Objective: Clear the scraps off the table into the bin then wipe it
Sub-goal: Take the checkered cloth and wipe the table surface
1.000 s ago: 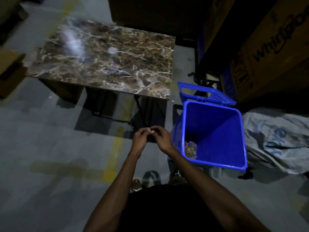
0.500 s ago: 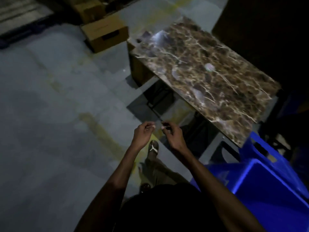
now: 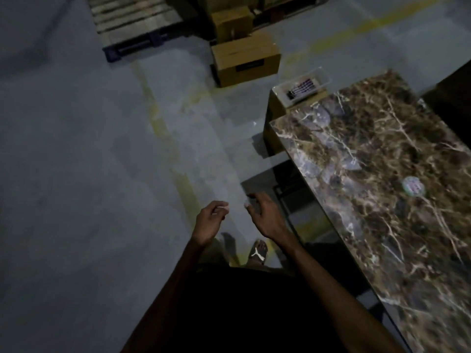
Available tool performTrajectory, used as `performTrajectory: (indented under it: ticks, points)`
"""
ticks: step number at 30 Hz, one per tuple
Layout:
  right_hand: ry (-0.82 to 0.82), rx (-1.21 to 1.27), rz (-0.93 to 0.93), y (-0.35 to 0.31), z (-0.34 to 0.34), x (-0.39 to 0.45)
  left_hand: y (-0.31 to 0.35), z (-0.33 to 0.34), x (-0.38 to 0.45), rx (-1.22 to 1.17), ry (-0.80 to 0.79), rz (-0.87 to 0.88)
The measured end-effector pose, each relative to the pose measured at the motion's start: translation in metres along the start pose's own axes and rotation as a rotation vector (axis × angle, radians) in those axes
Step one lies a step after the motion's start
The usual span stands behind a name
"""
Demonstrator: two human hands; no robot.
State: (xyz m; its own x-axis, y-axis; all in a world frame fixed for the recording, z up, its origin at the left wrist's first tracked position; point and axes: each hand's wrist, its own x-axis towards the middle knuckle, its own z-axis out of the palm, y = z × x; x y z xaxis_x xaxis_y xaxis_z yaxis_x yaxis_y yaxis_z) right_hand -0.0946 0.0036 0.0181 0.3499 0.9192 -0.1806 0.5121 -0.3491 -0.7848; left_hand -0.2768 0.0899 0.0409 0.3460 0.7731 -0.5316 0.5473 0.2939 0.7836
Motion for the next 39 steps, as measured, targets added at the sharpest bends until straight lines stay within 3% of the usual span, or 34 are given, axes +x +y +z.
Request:
performTrajectory:
  ticks: [8,15,20,23,28,39]
  points:
    - [0.047,0.042,0.075,0.004,-0.025,0.124,0.048,-0.012,0.136,0.066,-0.028,-0.038]
    - [0.178,0.016,0.220,0.010,-0.058,0.216,0.140,-0.024,0.278,0.191,-0.204,0.040]
    - [0.326,0.065,0.333,0.018,-0.081,0.269,0.205,-0.010,0.365,0.330,-0.416,0.168]
    - [0.418,0.181,0.409,0.018,-0.092,0.292,0.238,0.005,0.399,0.399,-0.491,0.201]
    - [0.428,0.257,0.432,0.036,-0.116,0.333,0.276,0.042,0.444,0.431,-0.523,0.177]
    - [0.632,0.417,0.592,0.077,-0.173,0.421,0.331,0.109,0.483,0.468,-0.676,0.077]
